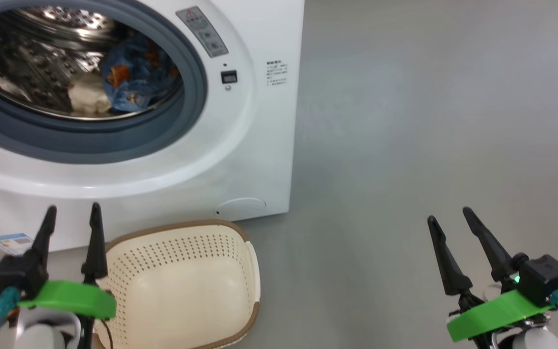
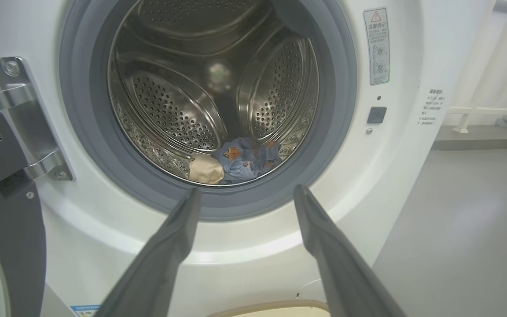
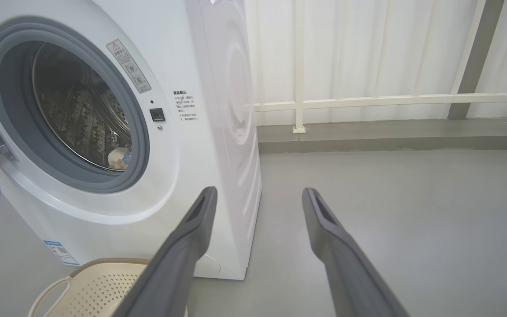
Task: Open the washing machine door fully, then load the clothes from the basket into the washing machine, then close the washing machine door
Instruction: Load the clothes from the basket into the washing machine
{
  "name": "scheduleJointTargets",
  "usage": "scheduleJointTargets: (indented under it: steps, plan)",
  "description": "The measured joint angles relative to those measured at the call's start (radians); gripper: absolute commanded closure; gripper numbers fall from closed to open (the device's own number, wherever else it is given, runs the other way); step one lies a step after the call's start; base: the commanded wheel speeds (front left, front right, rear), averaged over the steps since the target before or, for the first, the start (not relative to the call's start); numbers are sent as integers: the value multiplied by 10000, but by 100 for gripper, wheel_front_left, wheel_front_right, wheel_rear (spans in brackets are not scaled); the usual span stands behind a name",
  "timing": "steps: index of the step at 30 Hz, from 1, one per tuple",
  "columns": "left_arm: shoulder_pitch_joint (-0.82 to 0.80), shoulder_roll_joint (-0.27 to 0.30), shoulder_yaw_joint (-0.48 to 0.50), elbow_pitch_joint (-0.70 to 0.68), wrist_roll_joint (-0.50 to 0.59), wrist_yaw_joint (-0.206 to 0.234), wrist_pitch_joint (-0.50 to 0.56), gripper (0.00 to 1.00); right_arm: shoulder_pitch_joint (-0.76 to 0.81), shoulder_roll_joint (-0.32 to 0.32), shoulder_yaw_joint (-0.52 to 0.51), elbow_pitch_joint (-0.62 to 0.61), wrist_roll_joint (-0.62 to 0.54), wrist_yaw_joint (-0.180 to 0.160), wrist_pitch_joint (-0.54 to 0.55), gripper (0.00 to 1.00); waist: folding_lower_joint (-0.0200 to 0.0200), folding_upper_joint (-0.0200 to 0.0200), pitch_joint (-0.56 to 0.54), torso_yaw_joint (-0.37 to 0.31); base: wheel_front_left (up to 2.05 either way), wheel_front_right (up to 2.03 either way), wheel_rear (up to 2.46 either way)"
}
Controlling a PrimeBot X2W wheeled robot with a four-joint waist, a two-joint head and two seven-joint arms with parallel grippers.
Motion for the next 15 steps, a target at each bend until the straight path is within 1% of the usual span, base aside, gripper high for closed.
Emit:
scheduleJointTargets:
  steps: [7,15]
  plan:
    - [1084,-31,81,-293,10,-21,0,0,574,-50,-84,12,8,0,2,0,0,0,-653,236,0,0,0]
    - [1876,-50,148,-715,8,-27,0,0,759,-56,-251,-6,8,-2,2,0,1,0,-1012,499,0,0,0]
